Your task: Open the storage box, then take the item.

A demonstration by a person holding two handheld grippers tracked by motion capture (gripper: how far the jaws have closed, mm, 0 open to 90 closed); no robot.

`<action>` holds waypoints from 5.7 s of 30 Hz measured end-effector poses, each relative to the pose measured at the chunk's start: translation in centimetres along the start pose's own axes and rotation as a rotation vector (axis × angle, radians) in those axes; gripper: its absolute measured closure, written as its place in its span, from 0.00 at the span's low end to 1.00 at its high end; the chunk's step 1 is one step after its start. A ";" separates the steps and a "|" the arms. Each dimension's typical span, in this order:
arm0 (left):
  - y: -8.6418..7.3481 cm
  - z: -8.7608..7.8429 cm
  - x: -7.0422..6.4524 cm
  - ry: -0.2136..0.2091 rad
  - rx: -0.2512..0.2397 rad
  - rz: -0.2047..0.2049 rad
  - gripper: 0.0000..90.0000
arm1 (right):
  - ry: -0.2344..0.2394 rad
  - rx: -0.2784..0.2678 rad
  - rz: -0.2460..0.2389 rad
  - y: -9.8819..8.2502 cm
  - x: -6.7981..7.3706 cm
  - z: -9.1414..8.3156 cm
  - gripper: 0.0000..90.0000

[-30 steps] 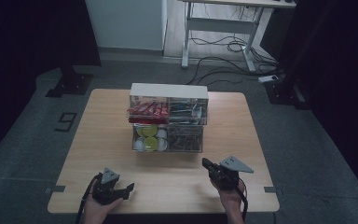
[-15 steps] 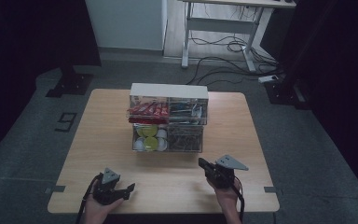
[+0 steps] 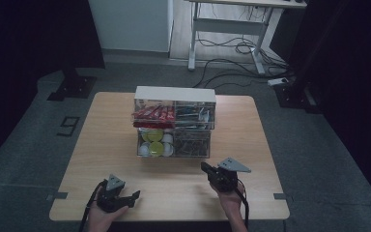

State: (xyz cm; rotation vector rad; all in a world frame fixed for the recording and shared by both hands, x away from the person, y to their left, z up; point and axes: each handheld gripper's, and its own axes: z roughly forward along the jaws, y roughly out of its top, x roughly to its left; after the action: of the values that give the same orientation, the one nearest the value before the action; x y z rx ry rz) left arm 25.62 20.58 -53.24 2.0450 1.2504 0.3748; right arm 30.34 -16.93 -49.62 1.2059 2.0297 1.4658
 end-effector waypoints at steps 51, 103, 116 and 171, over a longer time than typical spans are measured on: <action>-0.1 -0.4 0.2 0.004 -0.007 -0.004 0.31 | 0.045 0.089 -0.021 0.2 0.5 5.8 0.99; -0.3 -0.3 0.9 0.056 0.019 -0.014 0.32 | 0.070 -0.065 -0.033 4.7 0.4 5.4 0.99; -0.2 -0.2 0.6 0.063 0.023 -0.008 0.32 | 0.078 -0.135 -0.003 6.5 0.0 5.1 0.99; 3.8 -0.2 -2.2 0.056 -0.091 0.013 0.32 | 0.099 -0.174 0.049 6.9 -1.1 4.6 0.99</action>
State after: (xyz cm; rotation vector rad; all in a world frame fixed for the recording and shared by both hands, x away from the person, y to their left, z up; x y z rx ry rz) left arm 26.90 17.63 -50.21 1.9785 1.2304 0.4892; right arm 37.17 -14.39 -45.46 1.1396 1.9004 1.7180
